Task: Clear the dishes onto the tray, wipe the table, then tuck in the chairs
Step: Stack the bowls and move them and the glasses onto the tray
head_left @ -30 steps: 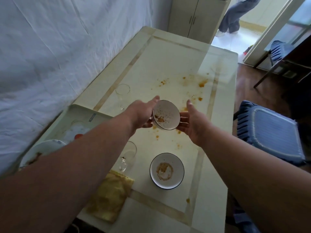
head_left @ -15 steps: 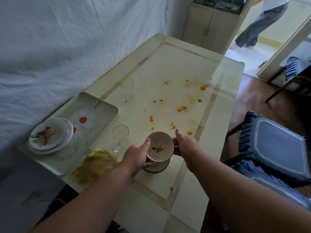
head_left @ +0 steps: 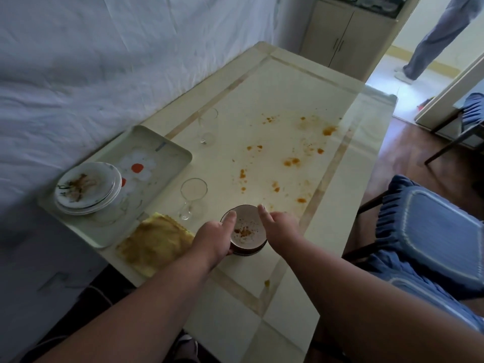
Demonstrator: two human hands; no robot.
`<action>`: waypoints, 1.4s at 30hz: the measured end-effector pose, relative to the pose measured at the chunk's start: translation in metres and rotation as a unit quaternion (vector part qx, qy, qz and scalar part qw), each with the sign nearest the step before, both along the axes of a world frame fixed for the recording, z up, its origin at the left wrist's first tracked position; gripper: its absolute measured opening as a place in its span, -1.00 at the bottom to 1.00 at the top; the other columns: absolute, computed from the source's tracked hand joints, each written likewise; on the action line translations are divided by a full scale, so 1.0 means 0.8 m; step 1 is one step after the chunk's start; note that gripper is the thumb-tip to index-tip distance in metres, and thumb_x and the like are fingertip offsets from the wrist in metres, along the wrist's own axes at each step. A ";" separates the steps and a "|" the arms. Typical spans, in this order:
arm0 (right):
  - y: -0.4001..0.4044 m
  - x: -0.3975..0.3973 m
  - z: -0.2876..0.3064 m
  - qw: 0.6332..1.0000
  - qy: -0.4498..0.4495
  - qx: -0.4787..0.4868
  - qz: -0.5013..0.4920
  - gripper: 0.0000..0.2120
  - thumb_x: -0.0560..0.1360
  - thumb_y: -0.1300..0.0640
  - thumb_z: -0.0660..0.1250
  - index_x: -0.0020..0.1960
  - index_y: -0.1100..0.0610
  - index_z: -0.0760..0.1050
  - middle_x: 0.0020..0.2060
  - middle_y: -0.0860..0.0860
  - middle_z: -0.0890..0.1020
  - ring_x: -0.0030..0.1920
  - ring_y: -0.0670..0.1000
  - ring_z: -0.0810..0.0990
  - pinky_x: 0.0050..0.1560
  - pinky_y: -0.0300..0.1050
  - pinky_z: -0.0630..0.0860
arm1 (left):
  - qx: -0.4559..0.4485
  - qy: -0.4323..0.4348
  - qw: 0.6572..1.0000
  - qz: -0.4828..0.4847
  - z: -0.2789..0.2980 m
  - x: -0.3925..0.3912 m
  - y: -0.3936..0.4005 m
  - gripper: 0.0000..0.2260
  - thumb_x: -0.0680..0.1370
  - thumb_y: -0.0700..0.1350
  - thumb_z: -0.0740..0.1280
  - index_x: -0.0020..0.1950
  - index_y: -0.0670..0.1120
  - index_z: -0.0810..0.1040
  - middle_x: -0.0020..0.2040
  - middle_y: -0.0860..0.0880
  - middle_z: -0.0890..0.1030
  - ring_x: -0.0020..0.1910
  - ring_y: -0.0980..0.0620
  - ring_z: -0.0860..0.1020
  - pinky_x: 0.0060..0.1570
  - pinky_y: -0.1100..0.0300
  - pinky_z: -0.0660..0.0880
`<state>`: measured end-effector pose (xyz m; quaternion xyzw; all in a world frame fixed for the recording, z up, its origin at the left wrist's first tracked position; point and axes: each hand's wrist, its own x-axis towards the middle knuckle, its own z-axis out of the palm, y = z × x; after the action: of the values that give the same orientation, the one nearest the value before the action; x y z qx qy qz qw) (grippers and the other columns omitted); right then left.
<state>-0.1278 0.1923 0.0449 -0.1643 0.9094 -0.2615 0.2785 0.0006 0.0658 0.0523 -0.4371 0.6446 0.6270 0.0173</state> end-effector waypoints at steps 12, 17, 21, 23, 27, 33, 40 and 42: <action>0.003 0.015 -0.005 0.998 -0.044 -0.033 -0.015 -0.45 0.79 -0.22 0.07 -0.32 -0.01 0.34 -0.37 -0.03 0.45 -0.32 -0.03 0.41 -0.28 -0.06 0.28 | -0.120 -0.041 0.990 -0.066 -0.010 0.012 0.008 -0.23 0.57 0.48 0.07 -0.14 -0.22 0.61 -0.10 -0.26 0.71 0.00 -0.29 0.68 0.08 -0.18 0.63; 0.006 0.017 -0.018 0.992 -0.072 -0.088 -0.061 -0.54 0.76 -0.24 0.14 -0.27 -0.12 0.41 -0.33 -0.12 0.48 -0.25 -0.04 0.49 -0.18 -0.05 0.50 | -0.165 -0.048 0.982 -0.080 -0.010 0.012 0.021 -0.45 0.71 0.31 0.10 -0.32 -0.01 0.44 -0.08 -0.30 0.57 0.29 -0.33 0.51 0.23 -0.10 0.49; 0.011 0.012 -0.020 0.957 -0.207 -0.126 -0.163 -0.49 0.69 -0.39 0.17 0.26 0.00 0.60 0.16 0.07 0.67 0.15 0.16 0.68 -0.02 0.19 0.79 | -0.146 -0.063 0.987 -0.016 -0.021 0.015 0.017 -0.36 0.64 0.41 0.13 0.27 -0.12 0.63 0.29 -0.23 0.59 0.29 -0.18 0.55 0.35 -0.07 0.52; 0.011 0.009 -0.018 0.935 -0.257 -0.136 -0.202 -0.41 0.66 -0.44 0.16 0.31 0.01 0.60 0.21 0.11 0.68 0.20 0.16 0.70 -0.02 0.20 0.79 | -0.132 -0.075 0.988 0.033 -0.022 0.013 0.014 -0.29 0.63 0.43 0.17 0.49 -0.13 0.50 0.42 -0.22 0.54 0.37 -0.20 0.55 0.40 -0.08 0.50; 0.009 0.010 -0.012 0.898 -0.328 -0.145 -0.257 -0.42 0.67 -0.44 0.16 0.23 0.05 0.58 0.16 0.13 0.72 0.14 0.17 0.76 0.04 0.23 0.78 | -0.008 -0.068 0.996 0.060 -0.013 0.004 0.010 -0.05 0.49 0.61 0.12 0.53 -0.13 0.44 0.41 -0.14 0.57 0.39 -0.20 0.55 0.42 -0.07 0.48; 0.007 0.009 0.001 0.905 -0.295 -0.134 -0.276 -0.42 0.69 -0.42 0.15 0.14 0.09 0.60 0.05 0.15 0.75 0.04 0.17 0.79 0.06 0.27 0.78 | 0.096 -0.023 0.987 0.128 -0.020 -0.016 0.022 0.27 0.03 0.84 0.10 0.37 -0.07 0.59 0.22 -0.09 0.70 0.20 -0.13 0.67 0.32 -0.15 0.60; -0.005 -0.040 0.065 0.929 -0.205 -0.155 -0.268 -0.30 0.67 -0.45 0.14 0.23 0.17 0.63 0.07 0.20 0.74 0.03 0.20 0.78 -0.08 0.23 0.80 | 0.128 0.050 0.984 0.112 0.079 -0.047 0.019 0.15 0.12 0.81 0.09 0.34 -0.03 0.59 0.18 -0.09 0.72 0.15 -0.09 0.69 0.24 -0.16 0.64; -0.018 -0.055 0.085 0.932 -0.185 -0.162 -0.264 -0.26 0.63 -0.50 0.14 0.28 0.14 0.62 0.12 0.20 0.73 0.05 0.22 0.78 -0.15 0.21 0.80 | 0.136 0.066 0.983 0.104 0.112 -0.058 0.008 0.08 0.18 0.75 0.08 0.34 -0.02 0.59 0.19 -0.08 0.72 0.16 -0.09 0.69 0.25 -0.16 0.64</action>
<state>-0.1714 0.1780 0.1132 0.0905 0.7975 -0.4953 0.3324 -0.0456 0.0721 0.1417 -0.4531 0.5041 0.7346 -0.0307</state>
